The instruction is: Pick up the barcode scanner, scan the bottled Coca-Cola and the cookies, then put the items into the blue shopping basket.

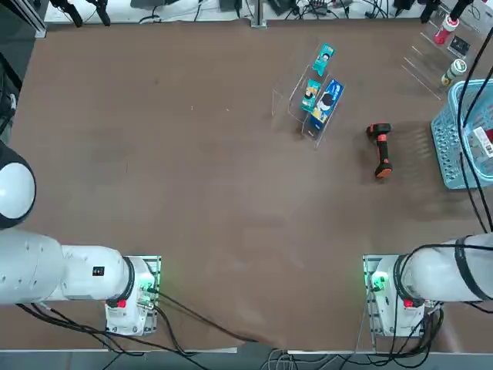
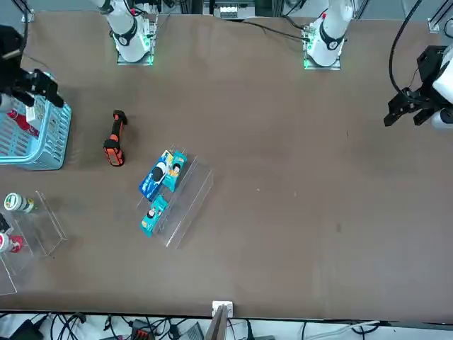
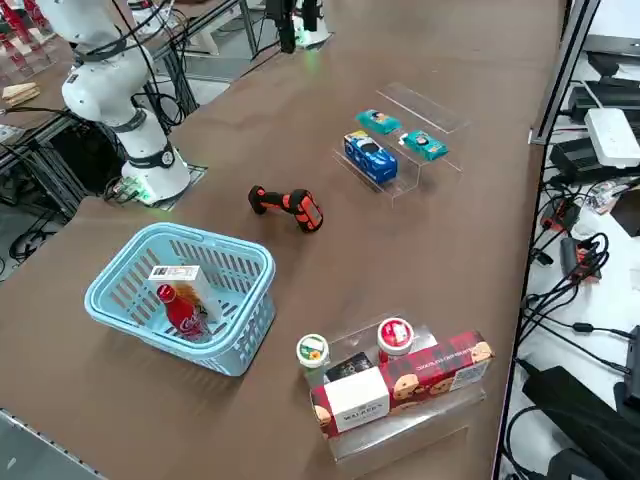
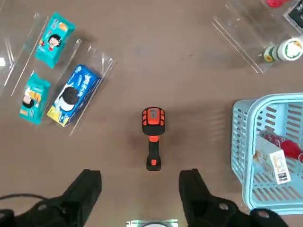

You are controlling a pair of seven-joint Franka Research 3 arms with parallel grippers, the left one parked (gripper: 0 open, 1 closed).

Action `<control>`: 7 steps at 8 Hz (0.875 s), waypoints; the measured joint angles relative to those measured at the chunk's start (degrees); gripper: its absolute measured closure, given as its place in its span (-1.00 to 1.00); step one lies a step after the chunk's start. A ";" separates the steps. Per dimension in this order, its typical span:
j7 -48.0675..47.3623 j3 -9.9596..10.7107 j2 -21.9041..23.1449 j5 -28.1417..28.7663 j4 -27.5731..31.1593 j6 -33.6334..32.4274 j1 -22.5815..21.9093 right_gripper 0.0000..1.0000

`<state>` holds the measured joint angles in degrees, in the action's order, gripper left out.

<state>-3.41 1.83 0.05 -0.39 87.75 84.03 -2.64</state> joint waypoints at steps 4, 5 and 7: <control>-1.73 -5.05 -0.22 0.15 -1.25 -0.12 1.47 -1.00; -2.37 -5.14 -0.97 0.15 -2.30 -0.09 1.14 -1.00; -2.89 -5.14 -3.07 0.14 -4.61 -0.11 1.11 -1.00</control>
<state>-6.30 -3.30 -3.02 -0.25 83.14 83.92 -1.53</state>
